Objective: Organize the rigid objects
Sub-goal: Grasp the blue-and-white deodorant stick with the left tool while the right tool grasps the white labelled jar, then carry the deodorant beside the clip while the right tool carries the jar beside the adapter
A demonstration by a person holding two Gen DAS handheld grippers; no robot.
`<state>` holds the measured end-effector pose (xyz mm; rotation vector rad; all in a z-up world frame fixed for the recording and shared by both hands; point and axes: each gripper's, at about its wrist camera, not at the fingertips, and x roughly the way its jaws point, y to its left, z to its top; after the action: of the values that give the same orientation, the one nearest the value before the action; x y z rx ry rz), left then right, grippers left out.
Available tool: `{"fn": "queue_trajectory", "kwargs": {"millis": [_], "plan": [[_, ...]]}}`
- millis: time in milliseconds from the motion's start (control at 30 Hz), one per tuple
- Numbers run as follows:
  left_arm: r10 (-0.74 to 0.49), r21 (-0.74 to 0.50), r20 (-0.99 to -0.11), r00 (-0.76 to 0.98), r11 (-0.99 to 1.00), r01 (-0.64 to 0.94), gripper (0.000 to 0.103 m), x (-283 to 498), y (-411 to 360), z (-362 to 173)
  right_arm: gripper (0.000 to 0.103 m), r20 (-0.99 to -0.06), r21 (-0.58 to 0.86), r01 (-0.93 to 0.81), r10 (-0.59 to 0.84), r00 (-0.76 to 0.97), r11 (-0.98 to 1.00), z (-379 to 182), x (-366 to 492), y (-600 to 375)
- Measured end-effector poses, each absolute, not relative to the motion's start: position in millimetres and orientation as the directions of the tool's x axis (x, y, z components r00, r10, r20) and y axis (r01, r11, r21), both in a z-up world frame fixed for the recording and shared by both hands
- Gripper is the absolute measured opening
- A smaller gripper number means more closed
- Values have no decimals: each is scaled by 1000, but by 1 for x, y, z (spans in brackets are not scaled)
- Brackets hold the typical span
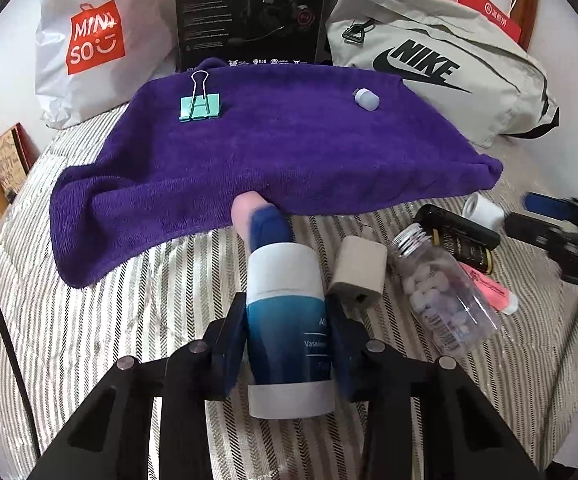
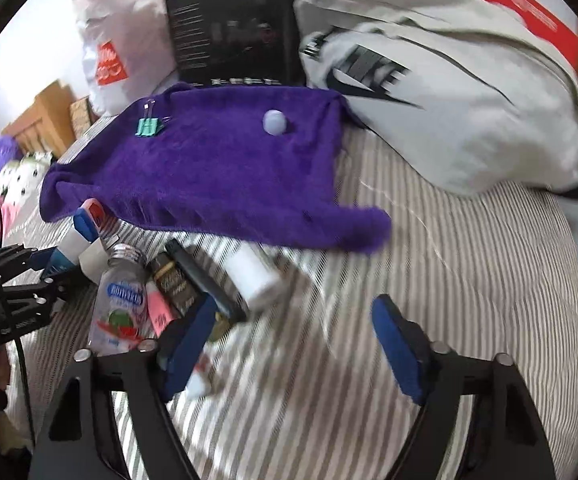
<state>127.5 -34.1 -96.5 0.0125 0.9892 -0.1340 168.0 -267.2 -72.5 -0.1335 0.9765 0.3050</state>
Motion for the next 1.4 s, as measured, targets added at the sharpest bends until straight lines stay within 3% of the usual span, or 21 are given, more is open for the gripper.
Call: {"fn": "queue_trajectory", "kwargs": {"millis": [100, 600, 800, 867, 1400], "plan": [[-119, -59, -830, 545, 990, 125, 36, 125, -33, -96, 60, -836, -5, -345, 185, 517, 939, -80, 178, -259], [-137, -79, -832, 538, 988, 130, 36, 125, -30, -96, 55, -854, -17, -414, 202, 479, 910, -87, 200, -258], [-136, -81, -831, 539, 989, 125, 36, 125, -30, -95, 45, -860, -17, -431, 207, 467, 902, -99, 201, -257], [-136, -80, -829, 543, 989, 125, 36, 124, -30, -95, 33, -862, -5, -425, 211, 461, 905, -98, 197, -259], [-153, -93, -824, 546, 986, 136, 36, 113, -15, -95, 33, -858, 13, -318, 174, 483, 948, -98, 151, -275]]}}
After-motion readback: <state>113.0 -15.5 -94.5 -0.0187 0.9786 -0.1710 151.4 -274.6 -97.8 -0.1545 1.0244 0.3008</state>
